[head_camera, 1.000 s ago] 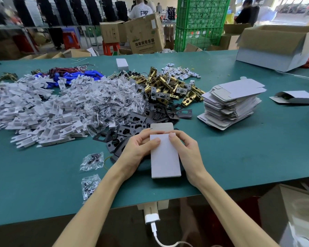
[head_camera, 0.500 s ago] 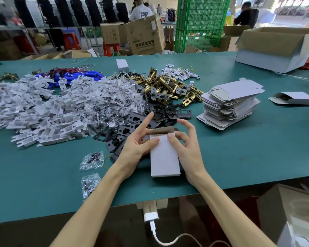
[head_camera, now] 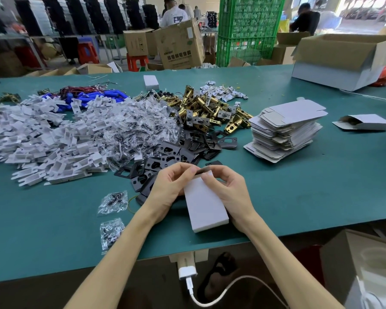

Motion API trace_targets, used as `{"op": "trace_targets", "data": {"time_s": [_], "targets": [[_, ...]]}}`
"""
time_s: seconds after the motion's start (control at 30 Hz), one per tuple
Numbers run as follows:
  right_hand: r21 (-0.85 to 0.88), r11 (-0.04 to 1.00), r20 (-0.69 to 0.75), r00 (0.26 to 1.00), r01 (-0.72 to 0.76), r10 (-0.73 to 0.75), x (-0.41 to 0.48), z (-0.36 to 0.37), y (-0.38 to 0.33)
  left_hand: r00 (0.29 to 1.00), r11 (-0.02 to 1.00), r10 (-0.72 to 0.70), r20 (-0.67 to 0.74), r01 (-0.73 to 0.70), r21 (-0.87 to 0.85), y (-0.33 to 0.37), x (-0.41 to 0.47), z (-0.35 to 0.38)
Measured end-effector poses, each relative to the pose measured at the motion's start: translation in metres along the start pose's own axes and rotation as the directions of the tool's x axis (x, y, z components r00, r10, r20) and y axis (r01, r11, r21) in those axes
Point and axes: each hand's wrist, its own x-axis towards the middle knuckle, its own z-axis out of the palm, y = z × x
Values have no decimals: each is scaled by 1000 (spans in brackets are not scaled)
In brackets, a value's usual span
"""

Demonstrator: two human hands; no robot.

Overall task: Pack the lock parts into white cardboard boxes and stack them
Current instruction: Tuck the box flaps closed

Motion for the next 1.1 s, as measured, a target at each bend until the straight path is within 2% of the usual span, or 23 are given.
{"op": "trace_targets", "data": {"time_s": [0.1,0.43,0.87,1.1], "targets": [[14,1000,16,1000,-12,12,0,0,-1,1000,999,20,4,-20,47,-1,0,-1],[40,999,42,999,-16,14,2,-2,3,995,995,-84,-45,82,-56,0,3,1],[62,997,26,999,-47,45,3,-4,3,993,979,-114,-18,109,-172,6,3,-3],[60,997,5,999,-52,52,3,-3,2,991,979,-129,-33,122,-163,7,3,-3]]}}
